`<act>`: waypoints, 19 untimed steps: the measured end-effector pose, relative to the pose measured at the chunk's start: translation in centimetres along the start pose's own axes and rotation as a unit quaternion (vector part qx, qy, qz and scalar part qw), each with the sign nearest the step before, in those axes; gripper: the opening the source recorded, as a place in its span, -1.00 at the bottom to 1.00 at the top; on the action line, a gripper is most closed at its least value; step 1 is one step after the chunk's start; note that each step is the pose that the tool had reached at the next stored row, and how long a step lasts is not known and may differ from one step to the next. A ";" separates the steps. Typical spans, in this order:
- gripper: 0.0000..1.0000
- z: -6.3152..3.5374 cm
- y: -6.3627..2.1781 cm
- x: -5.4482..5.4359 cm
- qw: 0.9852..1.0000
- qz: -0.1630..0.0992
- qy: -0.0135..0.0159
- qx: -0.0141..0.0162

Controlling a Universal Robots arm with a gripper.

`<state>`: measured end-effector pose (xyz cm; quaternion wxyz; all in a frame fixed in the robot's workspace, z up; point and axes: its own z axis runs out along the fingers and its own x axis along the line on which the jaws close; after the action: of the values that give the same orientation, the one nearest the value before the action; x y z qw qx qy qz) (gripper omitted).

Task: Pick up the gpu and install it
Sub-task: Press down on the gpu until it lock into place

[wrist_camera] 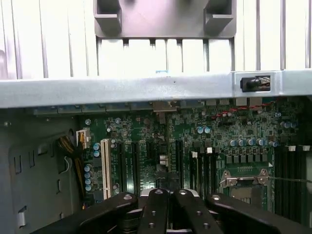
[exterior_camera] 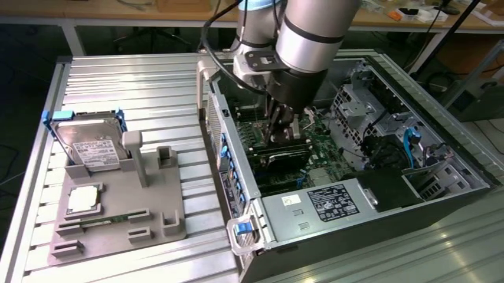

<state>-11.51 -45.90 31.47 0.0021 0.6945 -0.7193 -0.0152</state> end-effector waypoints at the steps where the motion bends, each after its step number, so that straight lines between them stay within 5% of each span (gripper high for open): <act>1: -0.79 -0.04 0.38 0.0 1.000 0.000 0.000 0.000; 5: -0.79 0.07 3.60 -0.1 1.000 0.000 0.004 -0.001; 6: -0.79 0.31 4.32 -0.1 1.000 0.000 0.004 -0.004; 11: -0.79 0.58 4.24 -0.1 1.000 0.000 0.003 -0.006; 13: -0.79 0.70 4.23 -0.2 1.000 0.000 0.003 -0.004; 15: -0.79 0.88 4.23 -0.3 1.000 0.000 0.003 0.002; 19: -0.79 1.37 4.37 -0.4 1.000 0.000 0.003 0.002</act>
<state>-15.89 -45.34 30.21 0.0023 0.6945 -0.7194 -0.0116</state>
